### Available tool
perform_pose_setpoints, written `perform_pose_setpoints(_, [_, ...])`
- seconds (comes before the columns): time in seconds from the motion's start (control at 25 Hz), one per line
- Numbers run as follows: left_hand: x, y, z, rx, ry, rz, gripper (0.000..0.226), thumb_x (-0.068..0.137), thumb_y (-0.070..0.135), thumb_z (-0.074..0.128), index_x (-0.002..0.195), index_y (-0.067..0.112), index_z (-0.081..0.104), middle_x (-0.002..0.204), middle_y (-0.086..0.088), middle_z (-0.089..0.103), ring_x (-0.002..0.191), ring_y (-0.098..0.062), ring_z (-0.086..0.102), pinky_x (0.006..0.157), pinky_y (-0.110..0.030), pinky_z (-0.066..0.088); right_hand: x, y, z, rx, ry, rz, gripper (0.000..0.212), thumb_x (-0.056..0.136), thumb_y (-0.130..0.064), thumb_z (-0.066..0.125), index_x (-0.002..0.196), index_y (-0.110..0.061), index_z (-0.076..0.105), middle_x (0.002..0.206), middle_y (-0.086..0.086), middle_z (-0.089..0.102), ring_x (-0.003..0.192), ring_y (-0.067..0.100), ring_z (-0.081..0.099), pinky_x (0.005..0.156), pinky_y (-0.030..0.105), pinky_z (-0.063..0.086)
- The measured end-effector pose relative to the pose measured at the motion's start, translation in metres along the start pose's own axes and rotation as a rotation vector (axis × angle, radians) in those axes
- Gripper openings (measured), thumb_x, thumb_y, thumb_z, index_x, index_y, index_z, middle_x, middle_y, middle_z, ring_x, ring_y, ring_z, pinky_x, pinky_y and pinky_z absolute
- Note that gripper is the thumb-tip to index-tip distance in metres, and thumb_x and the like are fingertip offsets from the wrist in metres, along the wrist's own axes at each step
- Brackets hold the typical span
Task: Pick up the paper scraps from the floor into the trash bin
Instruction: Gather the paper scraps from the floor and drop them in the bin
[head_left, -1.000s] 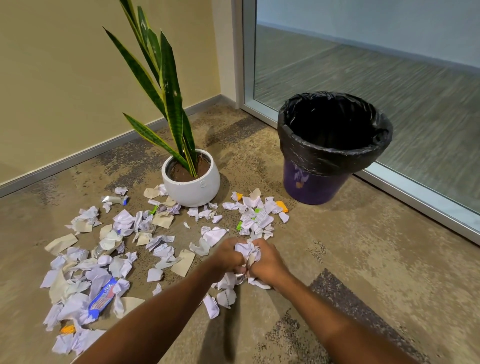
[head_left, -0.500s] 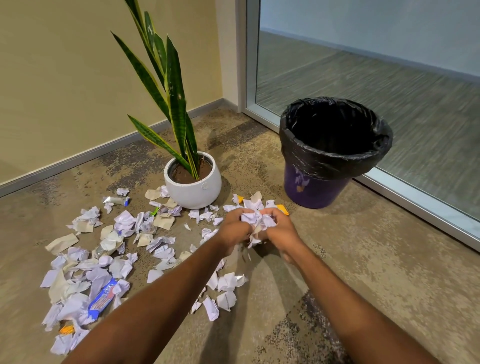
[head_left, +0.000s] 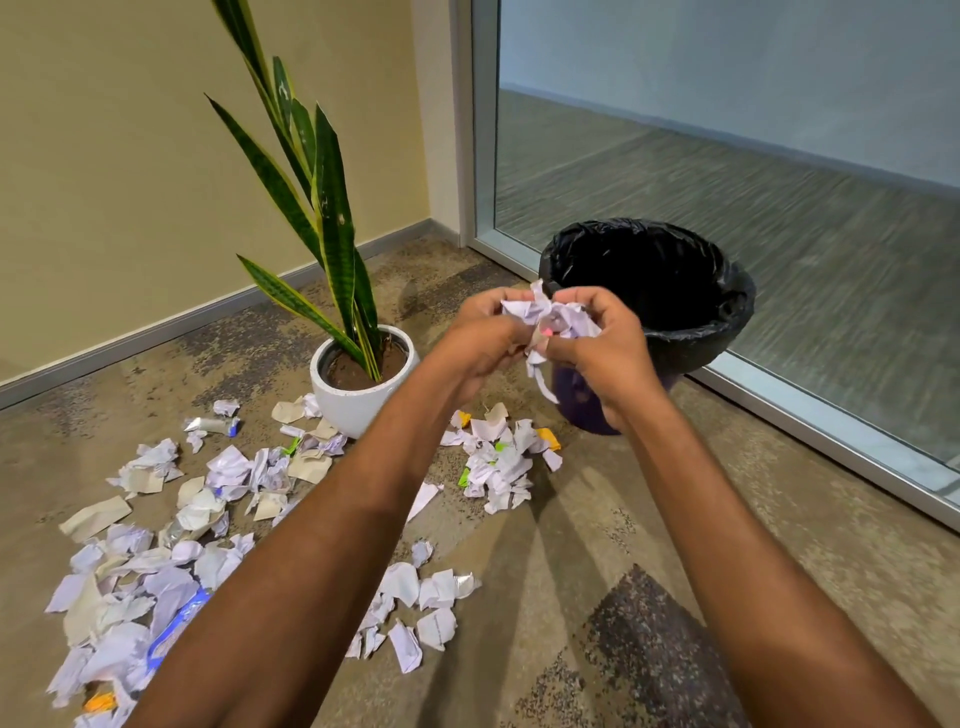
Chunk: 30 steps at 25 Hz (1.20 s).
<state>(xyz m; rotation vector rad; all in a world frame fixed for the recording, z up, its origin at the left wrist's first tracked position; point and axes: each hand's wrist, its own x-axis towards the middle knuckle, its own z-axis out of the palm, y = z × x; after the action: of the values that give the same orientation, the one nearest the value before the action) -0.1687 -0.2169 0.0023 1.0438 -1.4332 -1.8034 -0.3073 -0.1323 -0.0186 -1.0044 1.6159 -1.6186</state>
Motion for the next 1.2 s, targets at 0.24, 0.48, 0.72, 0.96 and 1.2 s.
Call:
perform_pose_setpoints(0.24, [0.019,0.021,0.050,-0.213,-0.044,0.071,0.057,0.078,-0.026,0.046,0.120,0.005,0.068,0.098,-0.011,0.078,0.081,-0.019,0.073,0.072,-0.028,0.060,0.036,-0.030,-0.036,-0.014,0.136,-0.045,0.044,0.072,0.003,0.087,0.102,-0.025,0.073,0.104,0.005,0.081,0.091,0.018,0.076,0.079,0.038,0.067])
perform_pose_setpoints(0.48, [0.046,0.023,0.092,-0.345,-0.027,-0.002,0.068,0.076,-0.016,0.050,0.140,0.007,0.055,0.124,-0.022,0.073,0.101,-0.030,0.067,0.095,-0.043,0.055,0.075,-0.029,-0.064,-0.022,0.207,0.086,0.040,0.076,0.012,0.072,0.101,-0.020,0.068,0.108,0.013,0.077,0.093,0.025,0.075,0.074,0.039,0.067])
perform_pose_setpoints(0.72, [0.057,0.019,0.097,-0.454,-0.068,-0.002,0.060,0.085,-0.008,0.050,0.143,0.009,0.058,0.120,-0.014,0.065,0.106,-0.025,0.066,0.097,-0.038,0.055,0.085,-0.020,-0.079,-0.092,0.300,0.176,0.054,0.068,-0.005,0.080,0.115,-0.026,0.064,0.110,0.008,0.072,0.097,0.028,0.077,0.075,0.041,0.067])
perform_pose_setpoints(0.96, [0.068,0.011,0.078,-0.373,-0.099,0.064,0.050,0.093,-0.003,0.053,0.139,0.012,0.066,0.139,-0.011,0.063,0.150,-0.030,0.045,0.129,-0.046,0.028,0.084,-0.013,-0.079,-0.234,0.369,0.045,0.029,0.088,-0.011,0.080,0.112,-0.025,0.074,0.115,0.000,0.068,0.097,0.011,0.069,0.071,0.020,0.055])
perform_pose_setpoints(1.2, [0.059,0.005,0.040,-0.388,-0.011,0.082,0.034,0.094,-0.004,0.057,0.125,0.004,0.069,0.119,-0.024,0.076,0.103,-0.033,0.079,0.099,-0.046,0.062,0.063,-0.010,-0.061,-0.241,0.410,-0.116,0.016,0.091,-0.013,0.075,0.092,-0.029,0.077,0.086,-0.008,0.076,0.080,0.010,0.074,0.077,0.036,0.065])
